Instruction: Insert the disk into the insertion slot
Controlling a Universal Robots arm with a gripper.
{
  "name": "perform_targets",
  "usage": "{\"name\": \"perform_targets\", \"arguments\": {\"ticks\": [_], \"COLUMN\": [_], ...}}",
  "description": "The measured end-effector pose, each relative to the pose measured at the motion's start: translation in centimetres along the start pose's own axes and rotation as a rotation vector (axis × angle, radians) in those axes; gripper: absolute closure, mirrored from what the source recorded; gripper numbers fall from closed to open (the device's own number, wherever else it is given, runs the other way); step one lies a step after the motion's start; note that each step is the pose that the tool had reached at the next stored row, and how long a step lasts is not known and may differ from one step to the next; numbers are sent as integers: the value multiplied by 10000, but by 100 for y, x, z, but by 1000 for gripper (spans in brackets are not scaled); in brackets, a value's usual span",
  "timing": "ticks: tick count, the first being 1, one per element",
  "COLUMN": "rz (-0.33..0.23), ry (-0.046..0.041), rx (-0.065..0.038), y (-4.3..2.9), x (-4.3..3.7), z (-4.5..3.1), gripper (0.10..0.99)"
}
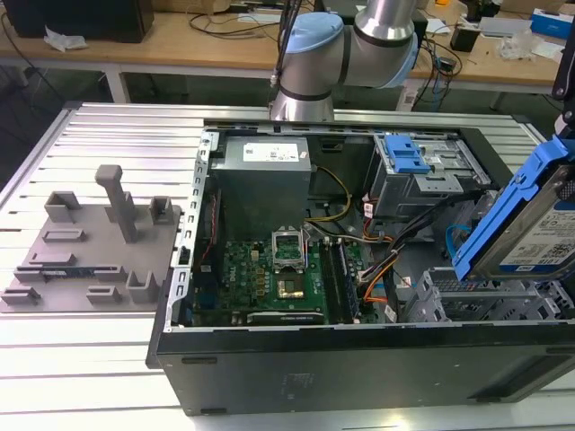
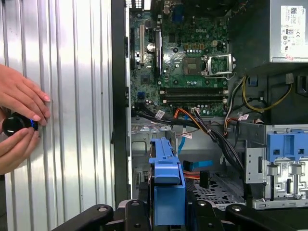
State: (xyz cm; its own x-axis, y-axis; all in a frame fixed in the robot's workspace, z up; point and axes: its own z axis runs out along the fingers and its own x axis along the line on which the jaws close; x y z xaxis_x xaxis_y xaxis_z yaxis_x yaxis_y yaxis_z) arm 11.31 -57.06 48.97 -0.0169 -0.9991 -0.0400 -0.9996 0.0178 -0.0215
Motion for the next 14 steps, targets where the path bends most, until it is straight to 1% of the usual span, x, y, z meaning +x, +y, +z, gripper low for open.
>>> {"name": "perform_targets", "arguments": {"ticks": [1, 2, 5, 14], "rz": [0, -2, -12, -31], "ry": [1, 26, 52, 52], "rx": [0, -2, -3, -3], "y": [0, 0, 1, 17], "x": [-3, -11, -33, -106], "z": [3, 5, 17, 81], "gripper": [722, 722, 722, 722]}}
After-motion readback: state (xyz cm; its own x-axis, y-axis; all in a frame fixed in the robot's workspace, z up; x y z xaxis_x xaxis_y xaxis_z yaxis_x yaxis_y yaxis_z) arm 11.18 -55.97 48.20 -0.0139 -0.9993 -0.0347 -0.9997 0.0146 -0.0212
